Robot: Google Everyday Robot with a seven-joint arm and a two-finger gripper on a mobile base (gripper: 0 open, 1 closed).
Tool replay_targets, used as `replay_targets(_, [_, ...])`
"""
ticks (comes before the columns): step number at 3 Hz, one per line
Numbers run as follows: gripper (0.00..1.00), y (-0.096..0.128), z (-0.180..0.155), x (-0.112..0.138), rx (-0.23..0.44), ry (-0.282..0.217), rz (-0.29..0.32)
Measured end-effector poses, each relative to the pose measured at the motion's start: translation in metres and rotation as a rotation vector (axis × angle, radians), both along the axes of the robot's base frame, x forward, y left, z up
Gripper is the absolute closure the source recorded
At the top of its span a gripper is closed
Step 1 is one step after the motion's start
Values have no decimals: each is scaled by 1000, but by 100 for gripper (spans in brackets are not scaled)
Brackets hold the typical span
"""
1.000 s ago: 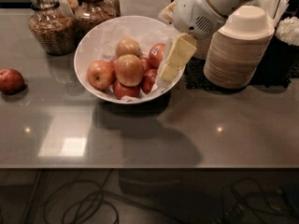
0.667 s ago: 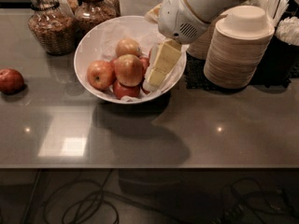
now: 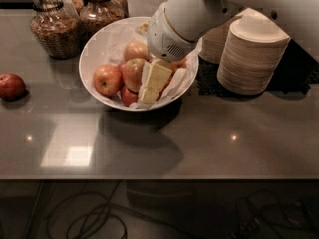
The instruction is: Pick apple from white bowl
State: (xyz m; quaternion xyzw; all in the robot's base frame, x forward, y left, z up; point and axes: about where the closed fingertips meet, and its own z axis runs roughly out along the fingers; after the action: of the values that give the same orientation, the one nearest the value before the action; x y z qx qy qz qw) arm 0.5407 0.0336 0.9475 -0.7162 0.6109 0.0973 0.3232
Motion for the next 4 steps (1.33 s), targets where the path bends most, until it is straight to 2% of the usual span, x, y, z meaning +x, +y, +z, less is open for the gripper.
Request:
replay_targets(1, [0,6,-13,6,-7,11,7])
replay_targets(3, [0,12,-34,21,14,71,24])
replay_targets(4, [19,14,-44,26,7,94,29])
